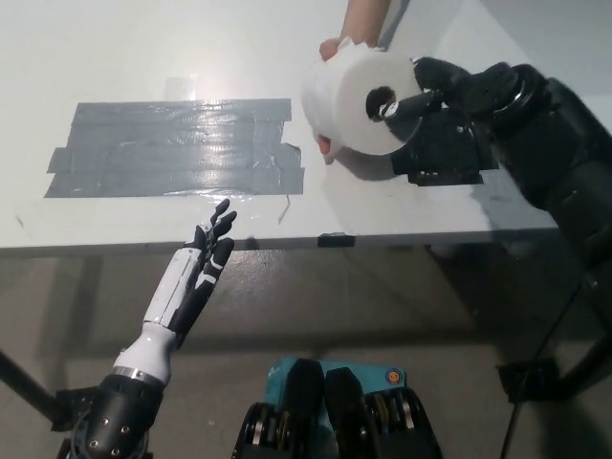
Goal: A toilet paper roll is kept on the black spot on the desk infront of the robot and the robot inserts its right thumb into the hole in the centre to grab the roll. Then it passes the roll to a person.
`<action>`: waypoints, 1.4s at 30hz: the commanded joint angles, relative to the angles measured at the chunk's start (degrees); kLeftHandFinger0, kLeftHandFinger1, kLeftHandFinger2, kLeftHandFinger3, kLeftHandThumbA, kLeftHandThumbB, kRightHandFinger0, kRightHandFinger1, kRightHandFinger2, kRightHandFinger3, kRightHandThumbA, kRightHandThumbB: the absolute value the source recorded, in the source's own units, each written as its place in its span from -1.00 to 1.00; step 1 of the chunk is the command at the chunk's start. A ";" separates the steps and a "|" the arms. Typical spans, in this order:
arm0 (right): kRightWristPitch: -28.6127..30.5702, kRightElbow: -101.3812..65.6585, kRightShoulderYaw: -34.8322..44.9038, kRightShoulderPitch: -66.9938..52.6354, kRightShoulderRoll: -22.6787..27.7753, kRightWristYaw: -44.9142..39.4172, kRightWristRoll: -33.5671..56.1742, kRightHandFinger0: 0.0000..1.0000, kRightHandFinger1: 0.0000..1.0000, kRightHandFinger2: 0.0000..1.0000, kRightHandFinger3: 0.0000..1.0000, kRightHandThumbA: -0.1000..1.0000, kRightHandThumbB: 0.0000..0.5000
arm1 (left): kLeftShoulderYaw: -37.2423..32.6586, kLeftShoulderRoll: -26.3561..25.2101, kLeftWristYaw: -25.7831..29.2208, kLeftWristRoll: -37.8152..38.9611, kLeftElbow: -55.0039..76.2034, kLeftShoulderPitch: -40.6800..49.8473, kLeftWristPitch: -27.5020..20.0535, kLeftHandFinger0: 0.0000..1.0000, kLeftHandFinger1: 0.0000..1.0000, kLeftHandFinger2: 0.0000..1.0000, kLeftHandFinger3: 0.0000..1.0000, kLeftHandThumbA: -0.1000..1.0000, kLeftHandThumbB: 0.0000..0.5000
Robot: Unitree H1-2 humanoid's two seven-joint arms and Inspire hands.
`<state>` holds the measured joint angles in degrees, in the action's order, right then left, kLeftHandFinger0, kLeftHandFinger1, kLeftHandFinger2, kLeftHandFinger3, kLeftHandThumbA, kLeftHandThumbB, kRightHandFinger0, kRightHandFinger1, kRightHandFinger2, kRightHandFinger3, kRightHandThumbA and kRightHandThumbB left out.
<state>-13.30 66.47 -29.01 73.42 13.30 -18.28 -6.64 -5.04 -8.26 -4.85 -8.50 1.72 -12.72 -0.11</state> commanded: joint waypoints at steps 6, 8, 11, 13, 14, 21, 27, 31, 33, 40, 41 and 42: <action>-3.06 -18.76 5.27 1.52 6.09 -1.84 -2.76 1.00 1.00 1.00 1.00 0.75 1.00 | -0.20 -0.72 -0.79 -0.19 1.49 -1.25 0.22 1.00 1.00 1.00 1.00 0.92 -0.86; -5.20 -25.56 6.72 0.40 7.27 -1.06 -3.22 1.00 1.00 1.00 1.00 0.77 1.00 | -0.32 -0.79 -0.78 -0.38 1.34 -1.20 0.15 1.00 1.00 1.00 1.00 0.91 -0.86; -7.49 -33.24 10.61 -1.01 8.51 -0.25 -1.76 1.00 1.00 1.00 1.00 0.74 0.96 | -0.49 -0.80 -0.79 -0.47 1.38 -1.14 0.13 1.00 1.00 1.00 1.00 0.91 -0.87; -7.95 -38.81 12.77 -2.28 9.76 0.34 -2.00 1.00 1.00 1.00 1.00 0.84 0.92 | -0.51 -0.81 -0.75 -0.37 1.27 -1.24 0.01 1.00 1.00 1.00 1.00 0.91 -0.84; -8.28 -43.09 14.34 -3.51 10.43 1.57 -2.36 1.00 1.00 1.00 1.00 0.86 0.88 | -0.44 -0.75 -0.75 -0.12 1.26 -1.27 0.16 1.00 1.00 1.00 1.00 0.91 -0.83; -13.62 -72.69 21.37 -14.21 13.09 2.30 -4.97 1.00 1.00 1.00 1.00 1.00 0.87 | 0.23 -0.99 -0.58 0.49 0.15 -3.43 0.13 1.00 1.00 1.00 1.00 0.91 -0.78; -13.62 -92.32 25.87 -27.50 9.73 2.77 -1.94 1.00 1.00 1.00 1.00 0.91 0.70 | 0.34 -1.10 -0.38 0.40 -0.36 -3.88 -0.50 1.00 1.00 1.00 1.00 0.93 -0.86; -10.65 -99.32 27.63 -35.53 4.83 5.65 3.52 1.00 1.00 1.00 1.00 0.84 0.69 | 0.56 -1.10 -0.42 0.92 -0.66 -3.90 -0.94 1.00 1.00 1.00 1.00 0.93 -0.90; -7.09 -100.25 27.12 -39.65 3.26 6.35 4.08 1.00 1.00 1.00 1.00 0.83 0.53 | 0.67 -0.99 -0.25 0.94 -0.71 -3.77 -0.85 1.00 1.00 1.00 1.00 0.92 -0.90; 3.09 -93.79 25.98 -52.17 -1.77 7.87 3.18 1.00 1.00 1.00 1.00 0.88 0.30 | 0.60 -0.57 0.02 1.08 -0.45 -1.92 -0.97 1.00 1.00 1.00 1.00 0.91 -0.90; 4.66 -91.98 26.09 -52.95 -2.08 7.95 2.62 1.00 1.00 1.00 1.00 0.90 0.32 | 0.59 -0.58 0.02 1.06 -0.43 -1.82 -1.04 1.00 1.00 1.00 1.00 0.90 -0.90; 6.10 -89.68 26.23 -54.73 -2.78 8.36 1.93 1.00 1.00 1.00 1.00 0.86 0.27 | 0.39 -0.54 -0.02 0.91 -0.06 -0.96 -1.08 1.00 1.00 1.00 1.00 0.90 -0.87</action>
<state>-19.12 -19.21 -6.91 24.30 13.33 -16.78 -6.68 -5.38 -8.25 -4.81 -8.25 -0.39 -12.74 1.29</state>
